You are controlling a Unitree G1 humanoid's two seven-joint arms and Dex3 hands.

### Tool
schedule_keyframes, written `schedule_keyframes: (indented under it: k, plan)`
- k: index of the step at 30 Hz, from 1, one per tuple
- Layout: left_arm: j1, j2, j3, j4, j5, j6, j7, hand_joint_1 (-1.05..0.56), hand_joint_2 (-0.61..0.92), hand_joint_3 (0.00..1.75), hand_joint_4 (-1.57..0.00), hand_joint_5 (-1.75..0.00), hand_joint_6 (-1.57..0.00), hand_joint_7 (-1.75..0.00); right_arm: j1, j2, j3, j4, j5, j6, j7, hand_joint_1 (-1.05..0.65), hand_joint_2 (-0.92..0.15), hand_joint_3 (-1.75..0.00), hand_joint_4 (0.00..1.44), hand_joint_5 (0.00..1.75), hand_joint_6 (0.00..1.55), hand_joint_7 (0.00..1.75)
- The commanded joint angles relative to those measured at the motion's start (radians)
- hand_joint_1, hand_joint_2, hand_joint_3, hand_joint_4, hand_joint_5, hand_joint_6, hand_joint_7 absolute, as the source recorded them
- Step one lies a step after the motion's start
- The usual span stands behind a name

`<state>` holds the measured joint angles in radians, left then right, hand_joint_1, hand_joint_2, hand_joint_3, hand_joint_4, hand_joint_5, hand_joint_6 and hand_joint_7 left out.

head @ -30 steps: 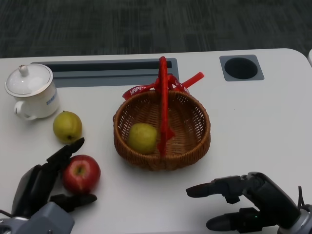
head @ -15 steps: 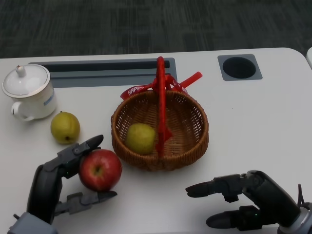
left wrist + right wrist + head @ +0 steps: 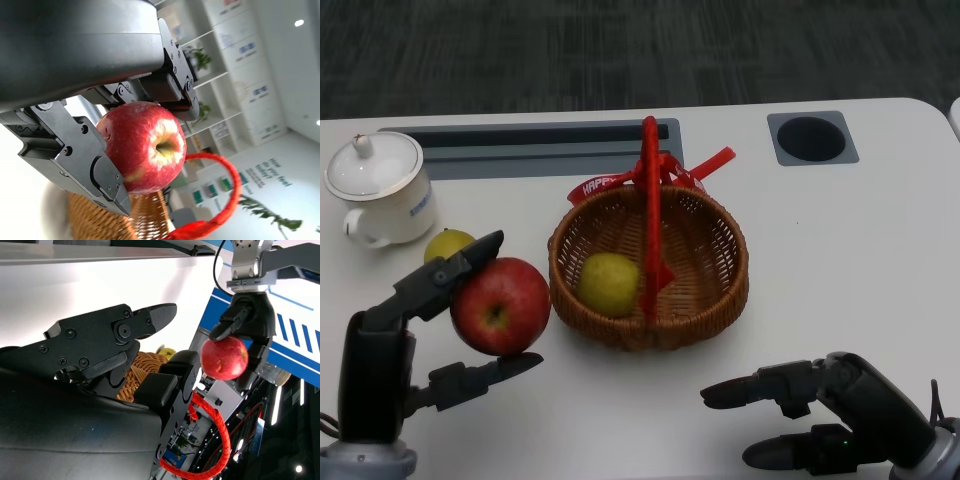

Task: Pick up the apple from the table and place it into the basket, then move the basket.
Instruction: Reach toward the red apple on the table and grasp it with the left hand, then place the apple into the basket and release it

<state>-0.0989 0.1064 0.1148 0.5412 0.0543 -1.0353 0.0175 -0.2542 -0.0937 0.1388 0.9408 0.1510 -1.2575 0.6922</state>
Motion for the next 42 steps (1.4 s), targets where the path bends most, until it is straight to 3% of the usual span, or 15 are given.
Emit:
schedule_keyframes:
  k: [1, 7, 15, 38, 42]
  plan:
    - [0.012, -0.003, 0.037, -0.092, 0.021, -0.007, 0.044, 0.02, 0.77, 0.00, -1.23, -0.17, -1.16, -0.05, 0.006, -0.009, -0.002, -0.002, 0.007, -0.005, -0.001, -0.48, -0.91, 0.00, 0.98, 0.00, 0.89, 0.00]
    - [0.011, -0.016, 0.031, -0.236, 0.010, 0.069, 0.038, -0.02, 0.76, 0.00, -1.23, -0.18, -1.18, -0.04, 0.004, -0.008, -0.002, 0.000, 0.004, 0.000, -0.001, -0.49, -0.91, 0.00, 0.99, 0.00, 0.89, 0.00]
    - [-0.076, -0.023, -0.032, -0.238, 0.015, 0.115, 0.006, -0.03, 0.74, 0.00, -1.24, -0.19, -1.20, -0.04, 0.004, -0.006, -0.004, 0.000, 0.003, -0.010, -0.005, -0.49, -0.92, 0.00, 0.99, 0.00, 0.89, 0.00]
    - [-0.352, -0.046, -0.098, 0.222, 0.005, 0.140, -0.081, -0.06, 0.82, 0.00, -1.16, -0.10, -1.10, 0.00, 0.022, 0.000, -0.008, -0.018, 0.005, -0.013, -0.017, -0.49, -0.92, -0.01, 0.99, 0.00, 0.90, 0.00]
    - [-0.401, -0.040, -0.100, 0.316, -0.019, 0.153, -0.131, -0.10, 0.81, 0.00, -1.03, -0.04, -0.96, 0.00, 0.022, 0.001, -0.007, -0.017, 0.001, -0.015, -0.023, -0.49, -0.92, -0.01, 0.99, 0.00, 0.90, 0.00]
